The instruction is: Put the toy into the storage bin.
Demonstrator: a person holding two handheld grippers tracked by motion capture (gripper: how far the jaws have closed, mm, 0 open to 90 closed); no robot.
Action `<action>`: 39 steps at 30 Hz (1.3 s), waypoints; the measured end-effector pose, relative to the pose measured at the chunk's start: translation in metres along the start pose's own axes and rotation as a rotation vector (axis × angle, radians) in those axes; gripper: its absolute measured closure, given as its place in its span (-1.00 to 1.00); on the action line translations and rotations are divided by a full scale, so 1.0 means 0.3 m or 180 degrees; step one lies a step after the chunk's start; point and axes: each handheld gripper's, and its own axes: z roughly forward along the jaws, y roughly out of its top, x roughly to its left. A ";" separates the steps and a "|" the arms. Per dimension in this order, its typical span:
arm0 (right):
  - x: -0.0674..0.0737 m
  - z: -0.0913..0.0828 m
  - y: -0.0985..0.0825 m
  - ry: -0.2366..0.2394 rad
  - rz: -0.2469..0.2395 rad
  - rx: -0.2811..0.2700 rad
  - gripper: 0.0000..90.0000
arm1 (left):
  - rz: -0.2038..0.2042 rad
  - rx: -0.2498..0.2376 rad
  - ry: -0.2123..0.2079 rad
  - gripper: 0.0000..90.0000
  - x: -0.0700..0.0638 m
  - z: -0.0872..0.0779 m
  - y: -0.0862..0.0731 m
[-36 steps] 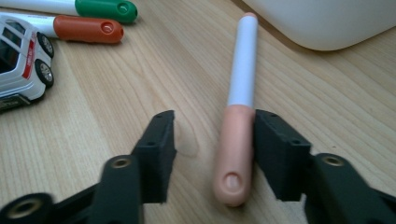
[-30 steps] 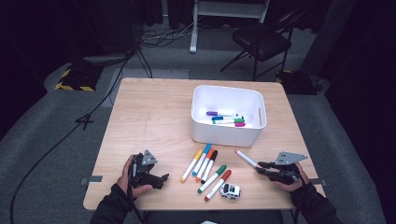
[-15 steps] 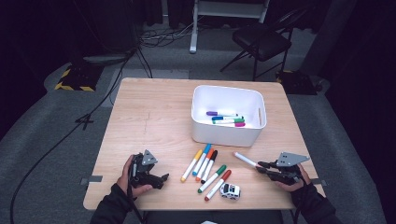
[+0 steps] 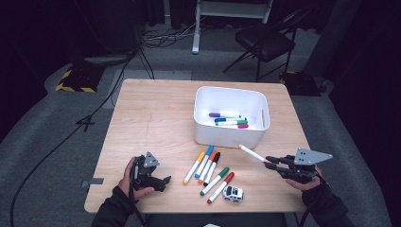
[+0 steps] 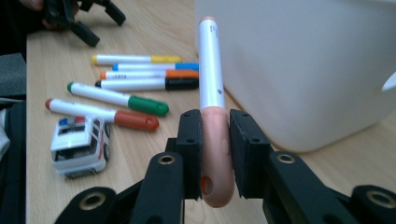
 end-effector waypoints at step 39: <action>-0.328 0.154 0.448 -0.0148 -0.0144 0.0156 0.67 | 0.0007 0.0004 0.0001 -1.00 0.001 0.000 0.000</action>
